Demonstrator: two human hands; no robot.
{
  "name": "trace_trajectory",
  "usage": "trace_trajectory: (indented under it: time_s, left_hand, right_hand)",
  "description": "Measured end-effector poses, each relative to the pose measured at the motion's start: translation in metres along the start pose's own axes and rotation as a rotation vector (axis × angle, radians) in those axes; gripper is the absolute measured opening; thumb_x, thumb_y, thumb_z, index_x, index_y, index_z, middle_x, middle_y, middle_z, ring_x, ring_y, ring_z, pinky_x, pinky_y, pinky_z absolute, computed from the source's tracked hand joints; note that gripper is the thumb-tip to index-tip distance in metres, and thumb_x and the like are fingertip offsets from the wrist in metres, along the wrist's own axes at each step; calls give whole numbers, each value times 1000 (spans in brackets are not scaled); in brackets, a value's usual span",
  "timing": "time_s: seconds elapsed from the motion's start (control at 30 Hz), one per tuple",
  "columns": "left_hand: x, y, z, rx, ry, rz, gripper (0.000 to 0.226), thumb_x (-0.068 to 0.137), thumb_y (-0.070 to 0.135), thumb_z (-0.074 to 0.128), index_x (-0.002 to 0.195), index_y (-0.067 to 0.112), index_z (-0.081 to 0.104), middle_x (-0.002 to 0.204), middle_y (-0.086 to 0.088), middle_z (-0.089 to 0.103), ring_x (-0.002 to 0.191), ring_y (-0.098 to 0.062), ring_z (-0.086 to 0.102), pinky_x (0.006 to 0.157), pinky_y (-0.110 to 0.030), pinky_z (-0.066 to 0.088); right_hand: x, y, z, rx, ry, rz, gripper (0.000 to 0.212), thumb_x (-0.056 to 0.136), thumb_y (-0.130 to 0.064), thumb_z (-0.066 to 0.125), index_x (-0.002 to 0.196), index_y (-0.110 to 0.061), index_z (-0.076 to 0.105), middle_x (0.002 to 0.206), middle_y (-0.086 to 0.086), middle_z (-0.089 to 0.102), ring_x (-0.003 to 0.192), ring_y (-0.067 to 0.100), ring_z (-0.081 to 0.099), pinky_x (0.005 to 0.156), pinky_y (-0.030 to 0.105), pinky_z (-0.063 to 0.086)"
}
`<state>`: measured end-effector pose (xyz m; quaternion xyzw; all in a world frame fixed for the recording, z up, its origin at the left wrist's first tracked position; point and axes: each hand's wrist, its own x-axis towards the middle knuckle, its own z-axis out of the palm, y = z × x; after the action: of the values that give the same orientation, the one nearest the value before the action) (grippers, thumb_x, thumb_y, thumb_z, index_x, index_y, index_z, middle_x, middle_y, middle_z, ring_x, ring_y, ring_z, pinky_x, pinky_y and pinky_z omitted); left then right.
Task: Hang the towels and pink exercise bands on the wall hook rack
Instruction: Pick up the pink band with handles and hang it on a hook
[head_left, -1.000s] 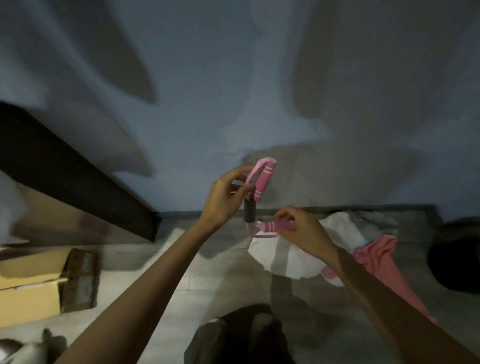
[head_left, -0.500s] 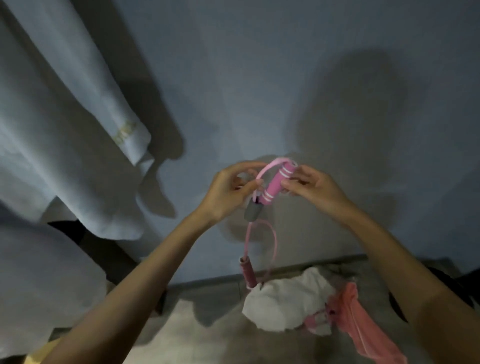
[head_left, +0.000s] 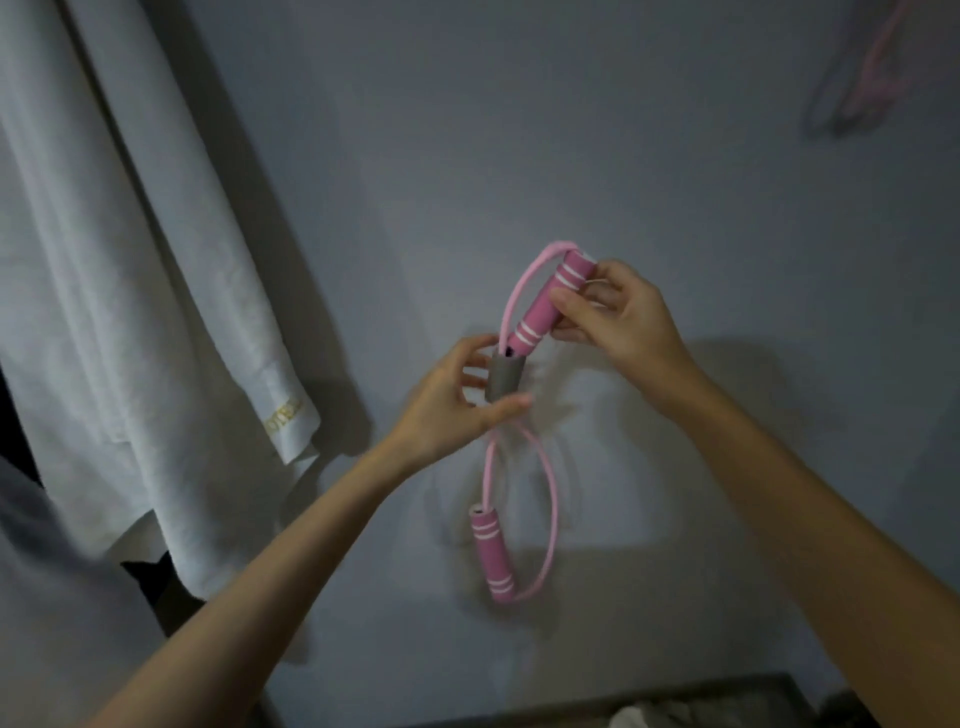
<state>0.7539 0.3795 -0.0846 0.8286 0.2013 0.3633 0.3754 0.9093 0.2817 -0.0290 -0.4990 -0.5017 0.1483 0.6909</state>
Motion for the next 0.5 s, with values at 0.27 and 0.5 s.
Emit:
trace_trajectory:
  time_s: [0.27, 0.5]
  left_hand:
    - [9, -17, 16, 147, -92, -154, 41, 83, 10, 68, 119, 16, 51, 90, -9, 72, 70, -22, 70, 69, -36, 59]
    - [51, -25, -7, 231, -44, -97, 19, 83, 12, 68, 78, 28, 59, 68, 2, 62, 61, -15, 59, 72, -38, 53]
  right_hand:
    - [22, -19, -32, 11, 181, -39, 17, 86, -8, 65, 90, -14, 50, 91, 12, 62, 65, 12, 68, 65, 27, 58]
    - [13, 1, -103, -175, 407, 5, 43, 83, -8, 64, 109, -34, 41, 93, 7, 59, 71, 21, 66, 65, 28, 59]
